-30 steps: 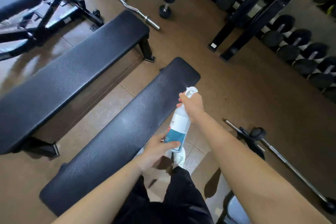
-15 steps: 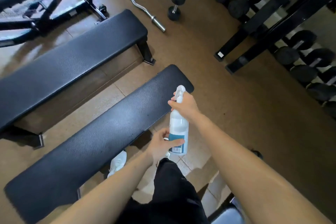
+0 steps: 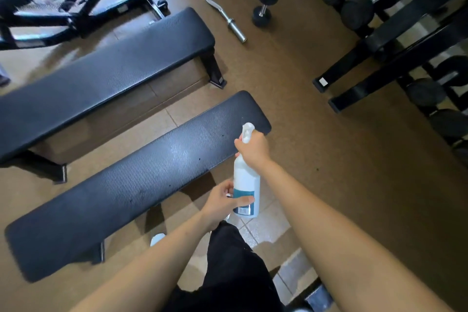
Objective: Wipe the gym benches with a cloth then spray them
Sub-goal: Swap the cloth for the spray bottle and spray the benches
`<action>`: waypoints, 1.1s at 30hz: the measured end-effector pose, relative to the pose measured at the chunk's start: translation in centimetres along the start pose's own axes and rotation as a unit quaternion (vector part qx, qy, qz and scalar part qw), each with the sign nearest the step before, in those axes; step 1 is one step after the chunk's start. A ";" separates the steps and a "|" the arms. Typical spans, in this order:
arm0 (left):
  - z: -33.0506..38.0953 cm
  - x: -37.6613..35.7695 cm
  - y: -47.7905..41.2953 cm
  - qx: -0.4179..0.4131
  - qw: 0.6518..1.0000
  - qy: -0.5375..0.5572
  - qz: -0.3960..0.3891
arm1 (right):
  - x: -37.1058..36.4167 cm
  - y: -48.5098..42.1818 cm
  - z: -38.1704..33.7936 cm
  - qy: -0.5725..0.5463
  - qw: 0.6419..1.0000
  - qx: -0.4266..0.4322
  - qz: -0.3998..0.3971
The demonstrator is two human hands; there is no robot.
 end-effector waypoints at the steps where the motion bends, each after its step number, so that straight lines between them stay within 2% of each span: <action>1: -0.4 0.5 0.3 -0.002 1.000 0.008 -0.003 | -0.8 0.3 -0.3 0.011 1.000 0.002 -0.006; 6: -3.2 3.2 2.6 0.009 0.996 0.083 0.000 | -5.1 2.3 -1.3 0.006 0.996 0.032 -0.082; 12: -7.5 8.0 6.1 -0.020 0.994 0.080 0.068 | -9.1 7.4 -3.0 -0.128 0.979 0.025 -0.158; 16: -9.7 11.3 8.8 -0.046 0.994 0.038 0.093 | -11.9 11.5 -3.8 -0.150 0.986 0.004 -0.070; 20: -11.3 14.8 10.9 -0.073 0.995 -0.001 0.065 | -14.1 14.8 -4.4 -0.184 0.982 -0.022 -0.020; 25: -13.1 17.1 13.7 -0.077 0.995 0.002 0.065 | -16.4 18.4 -6.5 -0.168 0.985 -0.024 -0.042; 30: -14.7 20.5 15.8 -0.084 0.994 -0.003 0.072 | -19.2 20.7 -7.9 -0.201 0.979 -0.037 -0.029; 33: -15.4 22.5 16.3 -0.073 0.993 -0.018 0.086 | -20.9 21.0 -8.4 -0.204 0.975 -0.046 -0.070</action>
Point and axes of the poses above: each hand's wrist, its own y-axis away from the middle knuckle, its own x-axis out of the back of the hand, z = x × y, the point moved 1 cm from there along -y, towards the middle knuckle, and after that the axes turned 2 degrees about x, right-handed, at the moved point
